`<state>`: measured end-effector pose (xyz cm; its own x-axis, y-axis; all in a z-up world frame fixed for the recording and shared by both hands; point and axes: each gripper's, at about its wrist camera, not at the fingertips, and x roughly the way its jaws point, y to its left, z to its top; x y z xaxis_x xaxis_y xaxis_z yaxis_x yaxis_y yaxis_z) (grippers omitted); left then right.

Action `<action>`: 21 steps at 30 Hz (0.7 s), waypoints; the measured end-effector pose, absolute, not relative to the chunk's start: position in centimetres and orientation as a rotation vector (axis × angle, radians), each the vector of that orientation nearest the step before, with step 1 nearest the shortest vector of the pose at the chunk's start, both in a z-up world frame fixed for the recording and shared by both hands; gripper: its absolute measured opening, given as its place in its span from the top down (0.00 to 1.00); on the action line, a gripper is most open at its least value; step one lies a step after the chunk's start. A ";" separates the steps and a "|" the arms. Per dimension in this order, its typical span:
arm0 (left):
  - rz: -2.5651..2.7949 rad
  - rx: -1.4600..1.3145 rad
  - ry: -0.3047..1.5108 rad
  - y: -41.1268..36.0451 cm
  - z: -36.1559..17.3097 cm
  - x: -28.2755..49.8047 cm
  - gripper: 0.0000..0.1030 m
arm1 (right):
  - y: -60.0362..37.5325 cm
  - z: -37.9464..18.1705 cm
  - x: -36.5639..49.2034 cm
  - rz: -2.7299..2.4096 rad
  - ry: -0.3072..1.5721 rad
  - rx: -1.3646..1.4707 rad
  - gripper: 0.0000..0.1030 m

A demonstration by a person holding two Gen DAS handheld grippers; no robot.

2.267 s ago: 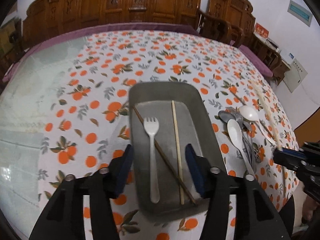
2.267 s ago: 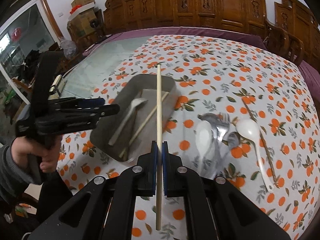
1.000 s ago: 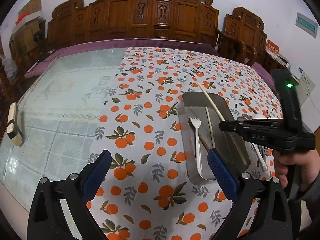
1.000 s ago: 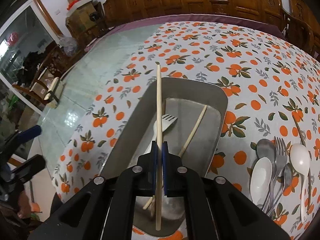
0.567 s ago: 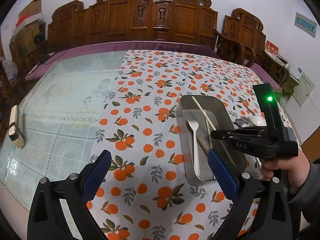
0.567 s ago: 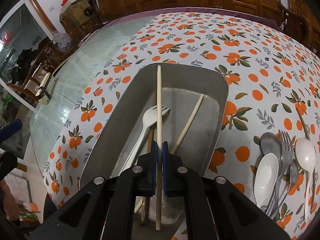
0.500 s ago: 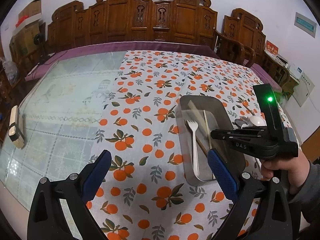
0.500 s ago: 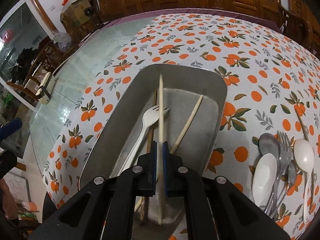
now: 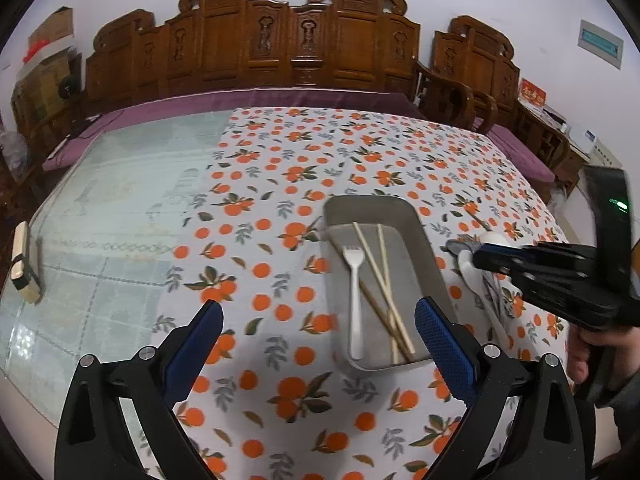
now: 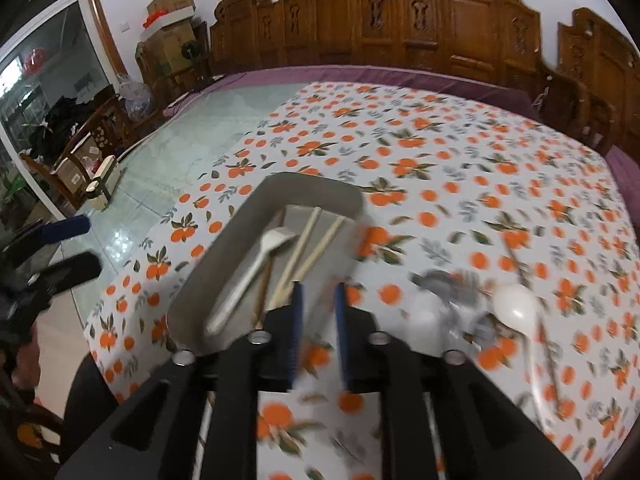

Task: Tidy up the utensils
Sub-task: 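Lower the bamboo chopstick into the tray with the right tool and release, then move both tools back toward the remaining spoons and forks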

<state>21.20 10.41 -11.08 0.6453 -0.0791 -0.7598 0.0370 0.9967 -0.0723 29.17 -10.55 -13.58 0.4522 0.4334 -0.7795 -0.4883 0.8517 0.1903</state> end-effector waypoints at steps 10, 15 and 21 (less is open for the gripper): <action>-0.141 -0.027 0.876 5.4 -11.7 22.2 0.10 | -19.2 -14.4 25.6 0.456 0.965 -0.038 0.78; -0.172 -0.015 0.886 2.9 -12.2 22.6 0.10 | -22.0 -15.3 25.0 0.415 0.982 -0.002 0.78; -0.203 -0.009 0.913 -0.2 -13.0 23.3 0.10 | -24.6 -15.8 24.6 0.389 0.986 0.026 0.74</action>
<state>23.30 -0.19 -13.02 0.5933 -0.1786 -0.7849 0.1712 0.9808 -0.0938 24.63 -24.58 -15.77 0.4891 0.3315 -0.8068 -0.3085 0.9309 0.1955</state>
